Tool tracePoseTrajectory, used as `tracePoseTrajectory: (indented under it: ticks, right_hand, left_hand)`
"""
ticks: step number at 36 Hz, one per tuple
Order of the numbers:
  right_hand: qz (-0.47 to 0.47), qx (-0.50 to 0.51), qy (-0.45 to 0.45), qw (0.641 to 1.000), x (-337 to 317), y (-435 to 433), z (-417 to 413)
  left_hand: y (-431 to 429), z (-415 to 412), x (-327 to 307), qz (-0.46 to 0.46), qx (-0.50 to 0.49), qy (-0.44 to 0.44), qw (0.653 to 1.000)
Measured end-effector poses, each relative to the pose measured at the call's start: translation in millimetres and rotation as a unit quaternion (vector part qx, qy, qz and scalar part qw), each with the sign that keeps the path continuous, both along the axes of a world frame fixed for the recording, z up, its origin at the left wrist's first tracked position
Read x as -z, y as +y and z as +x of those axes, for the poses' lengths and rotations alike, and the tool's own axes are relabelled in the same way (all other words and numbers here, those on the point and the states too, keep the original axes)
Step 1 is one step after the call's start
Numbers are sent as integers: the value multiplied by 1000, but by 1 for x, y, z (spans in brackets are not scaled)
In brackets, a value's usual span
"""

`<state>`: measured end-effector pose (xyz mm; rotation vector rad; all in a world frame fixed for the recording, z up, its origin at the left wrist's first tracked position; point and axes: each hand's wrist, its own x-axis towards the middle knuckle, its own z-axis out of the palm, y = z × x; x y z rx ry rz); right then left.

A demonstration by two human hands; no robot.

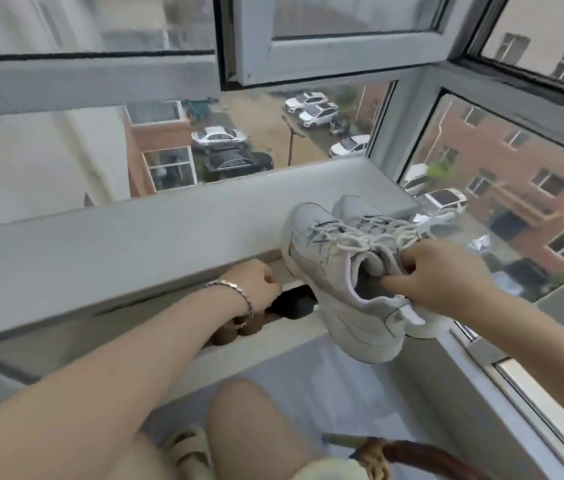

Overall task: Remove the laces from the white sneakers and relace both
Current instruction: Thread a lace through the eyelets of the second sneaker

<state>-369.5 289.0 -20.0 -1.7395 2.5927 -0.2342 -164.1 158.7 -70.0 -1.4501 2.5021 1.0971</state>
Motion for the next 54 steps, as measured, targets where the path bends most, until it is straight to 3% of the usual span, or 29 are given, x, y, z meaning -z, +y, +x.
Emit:
tracePoseTrajectory:
  ticks: [7, 11, 18, 28, 34, 38, 41, 50, 54]
  right_hand:
    - [86, 28, 18, 996, 33, 66, -42]
    - [123, 42, -31, 991, 77, 56, -61]
    - [110, 42, -89, 989, 151, -25, -86]
    - [152, 53, -63, 985, 198, -168, -105]
    - [123, 67, -22, 990, 208, -187, -98]
    - [24, 66, -81, 994, 225, -164, -83]
    - [8, 57, -94, 994, 233, -152, -84]
    - [-14, 70, -97, 993, 226, -159, -90]
    - [-30, 43, -132, 990, 228, -152, -106]
  left_hand:
    - [34, -27, 41, 18, 0, -58, 998]
    - [36, -40, 61, 9, -19, -60, 998]
    - [6, -49, 100, -15, -57, -79, 995]
    - [-37, -50, 146, 4, -98, -96, 991]
    - [-40, -57, 161, 10, -103, -74, 992]
    - [-35, -64, 166, 14, -93, -64, 994]
    - [-31, -73, 166, 3, -81, -72, 994]
    - [-15, -140, 169, 7, -33, 87, 996]
    - [-15, -176, 179, 20, -108, 106, 988]
